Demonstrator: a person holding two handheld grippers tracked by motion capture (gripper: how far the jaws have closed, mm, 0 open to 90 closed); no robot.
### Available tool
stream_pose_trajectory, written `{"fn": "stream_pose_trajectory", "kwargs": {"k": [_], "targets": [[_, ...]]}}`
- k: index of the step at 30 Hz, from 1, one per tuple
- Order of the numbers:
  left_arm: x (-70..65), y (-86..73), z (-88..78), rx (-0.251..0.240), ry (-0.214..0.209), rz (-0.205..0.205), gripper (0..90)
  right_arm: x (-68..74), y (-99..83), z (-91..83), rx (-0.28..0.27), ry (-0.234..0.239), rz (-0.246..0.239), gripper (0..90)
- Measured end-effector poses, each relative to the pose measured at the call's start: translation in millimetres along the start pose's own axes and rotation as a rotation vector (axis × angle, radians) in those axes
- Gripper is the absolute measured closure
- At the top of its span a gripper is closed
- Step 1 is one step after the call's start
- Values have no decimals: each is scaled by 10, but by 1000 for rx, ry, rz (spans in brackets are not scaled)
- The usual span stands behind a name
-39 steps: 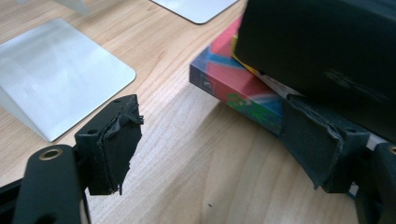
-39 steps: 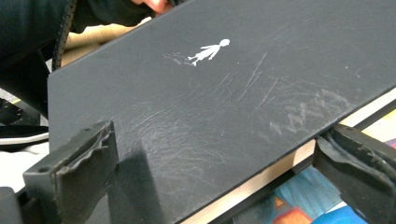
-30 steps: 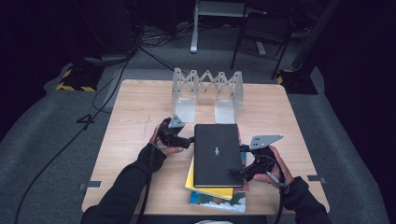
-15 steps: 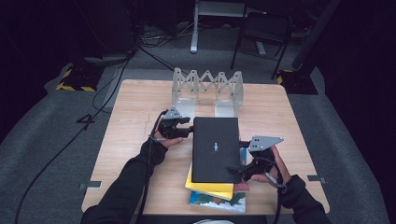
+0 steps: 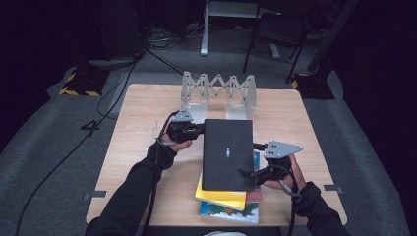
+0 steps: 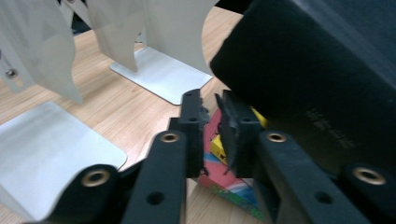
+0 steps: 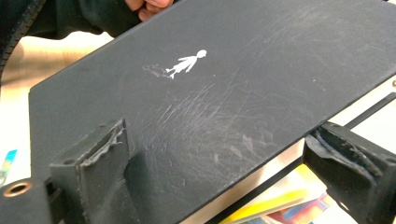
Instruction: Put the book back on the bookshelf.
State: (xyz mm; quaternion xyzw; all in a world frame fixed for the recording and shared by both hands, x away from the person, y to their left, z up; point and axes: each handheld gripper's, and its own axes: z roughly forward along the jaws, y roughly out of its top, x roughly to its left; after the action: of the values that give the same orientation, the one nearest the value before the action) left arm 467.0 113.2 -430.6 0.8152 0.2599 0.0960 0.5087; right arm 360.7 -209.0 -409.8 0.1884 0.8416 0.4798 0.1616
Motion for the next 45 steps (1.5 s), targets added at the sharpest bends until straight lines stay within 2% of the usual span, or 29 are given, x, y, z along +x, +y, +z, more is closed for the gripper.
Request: {"fn": "stream_pose_trajectory", "kwargs": {"k": [4, 7, 11, 15, 18, 19, 21, 22, 23, 25, 28, 33, 37, 41, 45], "targets": [[-17, 89, 11, -14, -22, 4, 845, -38, 31, 2, -34, -16, 2, 109], [-16, 141, 10, -8, -15, 15, 846, -53, 75, -18, -43, -33, -13, 129], [-6, 207, -26, -30, -18, 5, 846, -75, 107, -45, -69, -64, -28, 190], [-15, 273, -79, -47, -7, 12, 873, -109, 152, -62, -85, -85, -51, 246], [-27, 352, -144, -56, 8, 23, 874, -132, 199, -65, -98, -108, -73, 291], [-34, 402, -193, -63, 19, 37, 873, -145, 222, -76, -118, -127, -83, 333], [-40, 426, -213, -65, 25, 42, 873, -145, 232, -80, -129, -135, -82, 350], [-51, 447, -225, -63, 34, 54, 872, -160, 249, -85, -152, -146, -76, 396], [-66, 469, -233, -53, 46, 71, 872, -160, 249, -85, -152, -146, -76, 396], [-81, 502, -246, -50, 40, 79, 873, -177, 282, -74, -186, -147, -60, 446], [-116, 588, -331, -90, 34, 85, 866, -151, 329, -89, -199, -183, -91, 478], [-211, 692, -367, -88, 55, 121, 861, -175, 318, -145, -228, -203, -82, 541], [-293, 701, -410, -109, 66, 125, 804, -134, 242, -232, -262, -203, -76, 593], [-345, 632, -481, -156, 60, 115, 751, -78, 193, -280, -276, -187, -83, 622], [-373, 577, -521, -176, 73, 119, 684, -46, 165, -309, -281, -181, -88, 638]]}}
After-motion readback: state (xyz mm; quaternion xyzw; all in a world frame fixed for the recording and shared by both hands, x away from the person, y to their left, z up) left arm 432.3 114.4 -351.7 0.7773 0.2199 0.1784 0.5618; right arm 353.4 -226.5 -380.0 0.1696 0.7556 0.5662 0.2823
